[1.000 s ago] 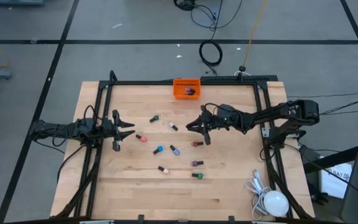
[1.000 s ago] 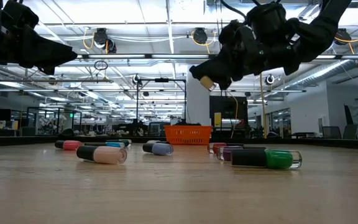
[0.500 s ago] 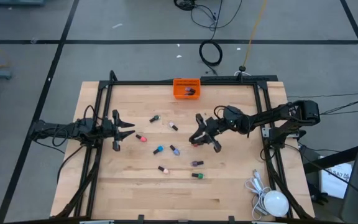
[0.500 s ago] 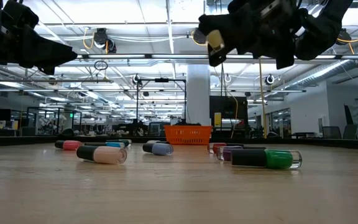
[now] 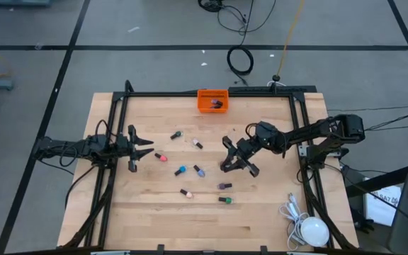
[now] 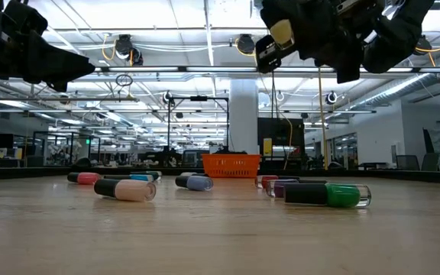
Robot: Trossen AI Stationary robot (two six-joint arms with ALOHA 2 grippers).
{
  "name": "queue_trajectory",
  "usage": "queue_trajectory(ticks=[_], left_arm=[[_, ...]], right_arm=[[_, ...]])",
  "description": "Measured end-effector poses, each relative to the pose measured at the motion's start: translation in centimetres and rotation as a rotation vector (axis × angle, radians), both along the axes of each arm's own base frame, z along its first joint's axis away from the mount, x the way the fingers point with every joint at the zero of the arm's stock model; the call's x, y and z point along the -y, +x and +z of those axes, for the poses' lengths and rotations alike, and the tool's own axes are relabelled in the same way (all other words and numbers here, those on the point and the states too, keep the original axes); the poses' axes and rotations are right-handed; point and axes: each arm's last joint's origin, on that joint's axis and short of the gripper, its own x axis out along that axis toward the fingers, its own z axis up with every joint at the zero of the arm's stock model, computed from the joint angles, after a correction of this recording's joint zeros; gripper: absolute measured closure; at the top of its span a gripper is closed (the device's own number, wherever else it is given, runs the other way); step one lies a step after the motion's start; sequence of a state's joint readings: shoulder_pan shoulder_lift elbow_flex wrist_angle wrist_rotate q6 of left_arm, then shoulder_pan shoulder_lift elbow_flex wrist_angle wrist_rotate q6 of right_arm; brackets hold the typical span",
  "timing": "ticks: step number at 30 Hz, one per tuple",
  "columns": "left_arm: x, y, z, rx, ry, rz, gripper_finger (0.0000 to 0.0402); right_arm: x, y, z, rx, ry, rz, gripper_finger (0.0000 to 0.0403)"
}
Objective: Pick & Place Nail Polish
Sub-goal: Put the yellow nail polish bottle into the basket
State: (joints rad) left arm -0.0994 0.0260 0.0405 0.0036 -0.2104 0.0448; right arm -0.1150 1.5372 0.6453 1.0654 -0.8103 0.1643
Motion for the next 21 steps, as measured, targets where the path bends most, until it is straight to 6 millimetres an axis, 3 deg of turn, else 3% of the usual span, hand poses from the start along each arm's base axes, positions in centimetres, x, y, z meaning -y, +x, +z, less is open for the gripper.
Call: queue_trajectory(ticks=[5, 13, 21], left_arm=[[0.0, 0.0, 0.0, 0.000, 0.000, 0.000, 0.0277], [0.0, 0.0, 0.0, 0.000, 0.000, 0.000, 0.0277], [0.0, 0.0, 0.0, 0.000, 0.000, 0.000, 0.0277]], right_arm=[[0.7, 0.4, -0.9, -0.090, -0.004, -0.226, 0.0349], [2.7, 0.1, -4.0, -0.392, -0.123, -0.847, 0.0349], [3.9, -0.6, -4.4, -0.432, -0.247, -1.307, 0.0349]])
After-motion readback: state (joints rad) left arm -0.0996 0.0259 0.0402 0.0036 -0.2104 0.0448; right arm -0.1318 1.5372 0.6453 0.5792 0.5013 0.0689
